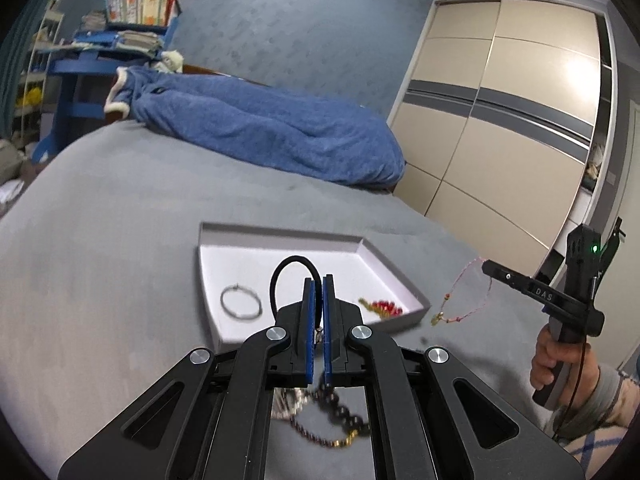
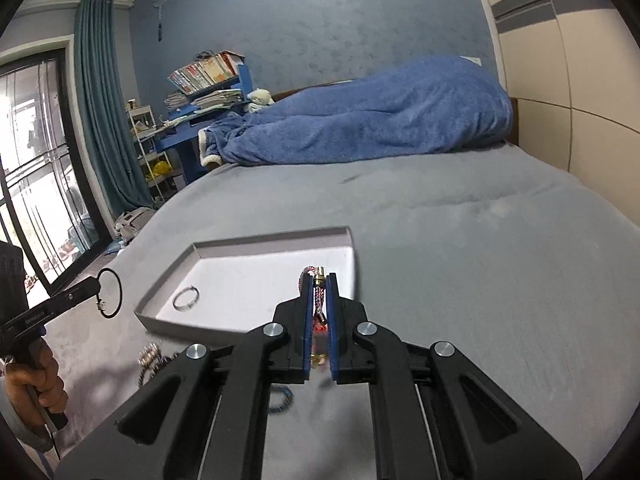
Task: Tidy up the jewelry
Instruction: 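Lower both items into the tray and open both tools, then withdraw both tools from the tray back over the remaining jewelry, then grasp the blue beaded bracelet with the right tool while the left tool grasps the pearl brooch, then carry both items over the tray and open both tools to drop them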
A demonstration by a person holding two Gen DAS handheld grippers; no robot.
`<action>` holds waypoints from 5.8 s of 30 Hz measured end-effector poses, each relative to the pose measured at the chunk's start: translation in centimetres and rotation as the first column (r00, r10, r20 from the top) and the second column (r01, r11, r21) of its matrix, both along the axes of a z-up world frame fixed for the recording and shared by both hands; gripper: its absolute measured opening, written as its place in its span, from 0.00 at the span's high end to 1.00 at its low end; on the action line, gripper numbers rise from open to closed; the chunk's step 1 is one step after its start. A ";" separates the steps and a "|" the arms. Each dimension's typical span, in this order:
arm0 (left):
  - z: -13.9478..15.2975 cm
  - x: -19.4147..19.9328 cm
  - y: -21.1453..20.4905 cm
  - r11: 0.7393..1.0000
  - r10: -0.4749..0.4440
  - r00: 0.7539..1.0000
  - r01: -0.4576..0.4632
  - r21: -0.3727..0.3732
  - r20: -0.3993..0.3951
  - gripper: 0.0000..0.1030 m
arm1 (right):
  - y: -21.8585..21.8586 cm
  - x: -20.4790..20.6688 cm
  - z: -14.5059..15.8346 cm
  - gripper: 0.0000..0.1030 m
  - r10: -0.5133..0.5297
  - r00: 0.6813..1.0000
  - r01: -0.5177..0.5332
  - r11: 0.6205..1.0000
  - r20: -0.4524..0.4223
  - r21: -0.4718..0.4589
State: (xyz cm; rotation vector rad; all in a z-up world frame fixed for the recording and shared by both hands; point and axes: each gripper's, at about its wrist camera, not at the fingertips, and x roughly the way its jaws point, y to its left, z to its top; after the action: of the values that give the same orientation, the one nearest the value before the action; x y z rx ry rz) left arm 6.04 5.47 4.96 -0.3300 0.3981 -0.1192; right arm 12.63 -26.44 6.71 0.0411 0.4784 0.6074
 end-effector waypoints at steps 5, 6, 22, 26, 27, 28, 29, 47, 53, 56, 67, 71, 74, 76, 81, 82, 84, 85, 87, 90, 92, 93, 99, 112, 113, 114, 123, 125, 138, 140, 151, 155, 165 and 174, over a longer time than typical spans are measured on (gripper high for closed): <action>0.8 2.4 -0.3 0.999 -0.016 1.000 0.017 0.031 -0.011 0.96 | 3.2 1.4 1.9 0.94 0.058 0.998 -0.059 0.998 0.020 0.022; 0.8 3.1 -0.6 0.999 -0.023 1.000 0.023 0.040 -0.016 0.96 | 4.1 1.9 2.2 0.94 0.076 0.997 -0.076 0.997 0.017 0.032; -4.6 12.0 -3.6 0.981 0.008 0.965 0.043 0.190 -0.262 0.96 | 10.2 7.6 -6.4 0.94 0.070 0.971 -0.086 0.995 -0.227 -0.058; -5.4 11.7 -3.6 0.979 0.016 0.958 0.043 0.200 -0.285 0.84 | 9.3 7.8 -7.1 0.92 0.041 0.971 -0.060 0.996 -0.236 -0.072; -5.2 11.2 -3.5 0.978 0.025 0.963 0.032 0.204 -0.269 0.68 | 9.0 7.7 -7.2 0.84 0.038 0.972 -0.057 0.995 -0.232 -0.076; -5.0 10.9 -3.5 0.979 0.027 0.967 0.026 0.204 -0.253 0.59 | 8.6 7.6 -7.2 0.70 0.039 0.973 -0.057 0.996 -0.227 -0.074; -4.7 10.3 -3.5 0.980 0.022 0.972 0.025 0.197 -0.233 0.56 | 8.2 7.3 -7.1 0.63 0.039 0.976 -0.055 0.996 -0.216 -0.069; -5.0 1.0 -1.8 0.990 0.105 0.973 -0.083 0.113 -0.204 0.13 | 3.3 0.5 -7.8 0.33 0.055 0.983 -0.072 0.993 -0.177 -0.089; -5.7 -0.4 -1.8 0.987 0.144 0.965 -0.125 0.098 -0.220 0.09 | 3.3 -1.3 -8.4 0.20 0.060 0.984 -0.081 0.989 -0.167 -0.126; -5.7 -0.6 -1.6 0.987 0.144 0.966 -0.127 0.095 -0.213 0.08 | 3.4 -2.2 -8.3 0.13 0.060 0.988 -0.082 0.985 -0.142 -0.150; -5.8 -0.7 -2.3 0.985 0.140 0.965 -0.114 0.127 -0.221 0.08 | 4.9 -2.8 -8.6 0.08 0.105 0.983 -0.136 0.967 -0.149 -0.216; -5.8 -0.6 -2.7 0.985 0.132 0.966 -0.103 0.140 -0.221 0.08 | 5.8 -2.5 -9.2 0.15 0.115 0.978 -0.158 0.954 -0.176 -0.255; -5.7 -0.6 -3.0 0.984 0.128 0.968 -0.096 0.150 -0.218 0.08 | 5.6 -2.3 -9.4 0.18 0.107 0.977 -0.152 0.956 -0.187 -0.250; -5.8 -0.5 -3.1 0.984 0.127 0.967 -0.095 0.150 -0.221 0.08 | 5.4 -2.1 -9.5 0.18 0.100 0.975 -0.148 0.958 -0.197 -0.245; -5.9 -0.3 -3.2 0.984 0.124 0.965 -0.089 0.155 -0.230 0.08 | 5.8 -0.9 -10.1 0.20 0.090 0.965 -0.152 0.957 -0.245 -0.249; -5.9 -0.3 -3.3 0.984 0.123 0.965 -0.087 0.158 -0.232 0.08 | 5.9 -0.6 -10.1 0.24 0.091 0.963 -0.156 0.956 -0.255 -0.248; -5.9 -0.2 -3.3 0.983 0.121 0.965 -0.084 0.162 -0.234 0.08 | 5.9 0.0 -10.1 0.29 0.083 0.960 -0.148 0.961 -0.269 -0.232; -5.9 -0.2 -3.4 0.983 0.121 0.965 -0.084 0.162 -0.234 0.08 | 5.8 0.3 -10.2 0.35 0.076 0.958 -0.141 0.964 -0.277 -0.224; -5.9 -0.1 -3.4 0.984 0.121 0.964 -0.085 0.159 -0.235 0.08 | 5.4 0.7 -10.4 0.42 0.063 0.953 -0.129 0.969 -0.296 -0.210; -6.0 0.0 -3.4 0.984 0.120 0.963 -0.084 0.155 -0.240 0.08 | 5.0 0.8 -10.5 0.50 0.051 0.951 -0.115 0.974 -0.304 -0.197; -6.0 0.1 -3.5 0.984 0.119 0.963 -0.082 0.158 -0.241 0.08 | 5.2 0.7 -10.7 0.57 0.046 0.951 -0.115 0.971 -0.306 -0.212; -6.0 0.1 -3.6 0.984 0.119 0.963 -0.082 0.160 -0.241 0.08 | 5.4 0.6 -10.9 0.64 0.045 0.950 -0.120 0.966 -0.308 -0.228; -6.0 0.0 -3.6 0.984 0.116 0.965 -0.079 0.162 -0.235 0.08 | 5.4 -0.4 -10.8 0.93 0.086 0.953 -0.155 0.962 -0.289 -0.225; -7.4 1.4 -1.8 0.995 0.091 0.947 -0.072 0.071 -0.309 0.15 | 0.1 0.2 -9.5 0.93 -0.045 0.964 0.033 0.998 -0.262 -0.050; -7.6 1.4 -1.4 0.995 0.093 0.944 -0.080 0.054 -0.317 0.17 | 0.2 0.4 -9.7 0.93 -0.047 0.961 0.033 0.998 -0.272 -0.057; -7.9 1.7 -0.8 0.995 0.097 0.939 -0.093 0.028 -0.330 0.22 | 0.3 0.4 -9.8 0.93 -0.047 0.960 0.031 0.997 -0.276 -0.064; -8.8 2.8 -1.0 0.997 0.082 0.921 -0.078 0.028 -0.382 0.50 | 1.2 0.7 -10.2 0.93 -0.033 0.953 0.005 0.996 -0.302 -0.092; -8.8 2.6 -0.8 0.997 0.080 0.922 -0.079 0.020 -0.380 0.59 | 1.1 0.5 -10.1 0.93 -0.029 0.955 0.003 0.996 -0.297 -0.087; -7.0 0.5 -1.0 0.996 0.093 0.965 -0.091 0.018 -0.245 0.59 | 1.0 0.0 -9.3 0.93 -0.001 0.969 -0.012 0.999 -0.246 -0.053; -6.8 0.3 -1.0 0.996 0.093 0.968 -0.092 0.017 -0.233 0.59 | 0.9 -0.3 -9.1 0.93 0.006 0.973 -0.017 0.999 -0.232 -0.047; -5.3 0.0 -2.9 0.994 0.058 0.984 -0.041 0.100 -0.170 0.59 | 1.4 -1.1 -7.2 0.93 0.053 0.985 -0.060 0.998 -0.166 -0.034; -4.9 0.4 -3.7 0.989 0.046 0.985 -0.022 0.147 -0.167 0.59 | 1.8 -1.2 -5.9 0.93 0.074 0.989 -0.080 0.996 -0.131 -0.044; -3.5 2.5 -3.7 0.981 0.043 0.987 -0.012 0.192 -0.158 0.59 | 2.4 -0.1 -3.2 0.93 0.108 0.989 -0.108 0.994 -0.098 0.004; -2.8 5.2 -2.8 0.979 0.053 0.984 -0.018 0.205 -0.170 0.59 | 3.3 2.0 -1.3 0.93 0.142 0.986 -0.138 0.989 -0.087 0.046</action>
State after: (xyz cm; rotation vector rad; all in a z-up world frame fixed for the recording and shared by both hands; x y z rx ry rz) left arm 11.21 2.69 2.12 -0.1455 0.5732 -0.0137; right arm 14.62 -23.13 5.42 0.0736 0.5596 0.7552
